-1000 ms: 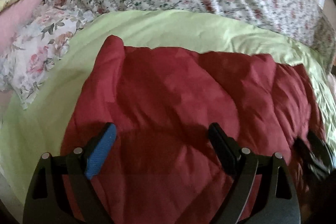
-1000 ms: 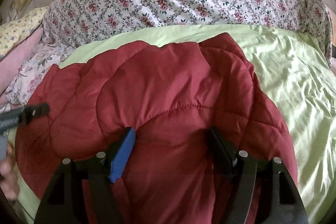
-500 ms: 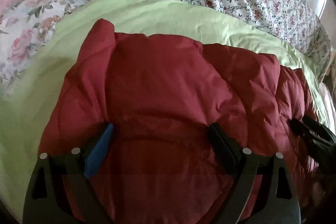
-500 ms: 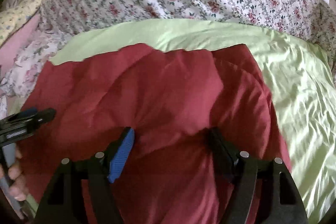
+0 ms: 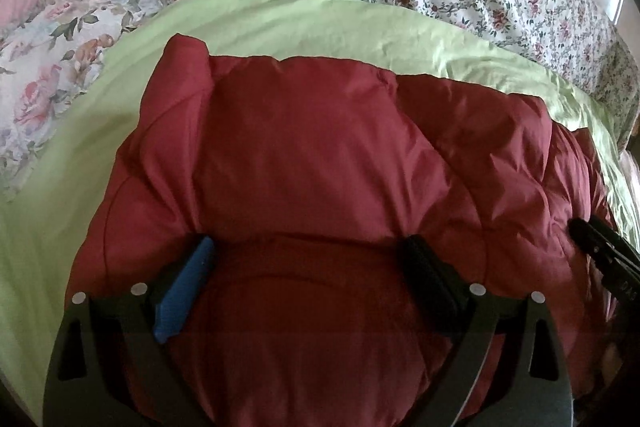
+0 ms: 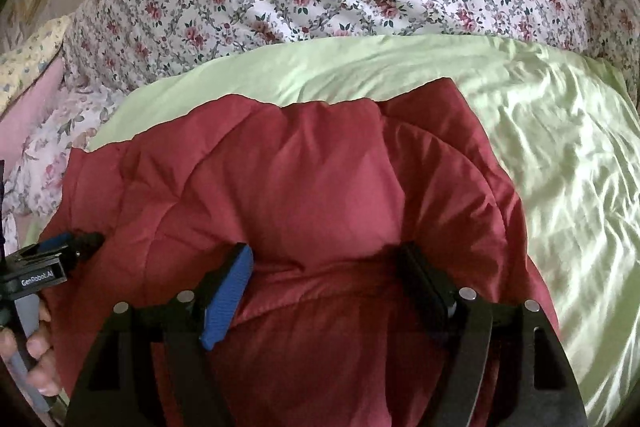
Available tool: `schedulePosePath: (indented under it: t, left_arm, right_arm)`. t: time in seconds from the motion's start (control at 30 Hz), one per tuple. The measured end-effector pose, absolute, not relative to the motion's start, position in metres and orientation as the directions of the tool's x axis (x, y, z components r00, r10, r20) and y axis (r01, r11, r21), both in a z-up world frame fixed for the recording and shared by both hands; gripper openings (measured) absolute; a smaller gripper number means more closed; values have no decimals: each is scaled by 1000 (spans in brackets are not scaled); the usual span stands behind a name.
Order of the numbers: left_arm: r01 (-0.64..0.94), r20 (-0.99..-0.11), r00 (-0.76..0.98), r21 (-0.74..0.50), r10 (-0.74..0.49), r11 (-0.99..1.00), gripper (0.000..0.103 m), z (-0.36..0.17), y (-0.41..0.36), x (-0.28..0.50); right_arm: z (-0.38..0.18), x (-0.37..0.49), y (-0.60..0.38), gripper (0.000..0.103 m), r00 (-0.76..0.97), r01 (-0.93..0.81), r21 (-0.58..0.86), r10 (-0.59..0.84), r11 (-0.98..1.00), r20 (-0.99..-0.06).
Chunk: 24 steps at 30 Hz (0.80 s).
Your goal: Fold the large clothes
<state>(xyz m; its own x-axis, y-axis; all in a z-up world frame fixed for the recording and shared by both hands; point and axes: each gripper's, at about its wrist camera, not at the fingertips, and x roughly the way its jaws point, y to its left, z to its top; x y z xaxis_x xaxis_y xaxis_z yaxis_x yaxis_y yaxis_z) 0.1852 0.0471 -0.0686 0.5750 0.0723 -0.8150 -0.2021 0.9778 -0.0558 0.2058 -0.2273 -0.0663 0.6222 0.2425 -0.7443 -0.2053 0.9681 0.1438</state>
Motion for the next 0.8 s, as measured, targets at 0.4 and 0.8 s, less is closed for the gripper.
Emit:
schedulePosePath:
  t: [0.4,0.8]
  left_arm:
    - [-160,-789,610,-32,73,987,96,-39,33,148]
    - [-148,-811,571,48,125,988,97,-52,32,97]
  right_arm:
    - [-66,202,-228,76,635,-197,137,232,971,-737]
    - [-29,147,-230,78,674,-215,153,260,965,-691]
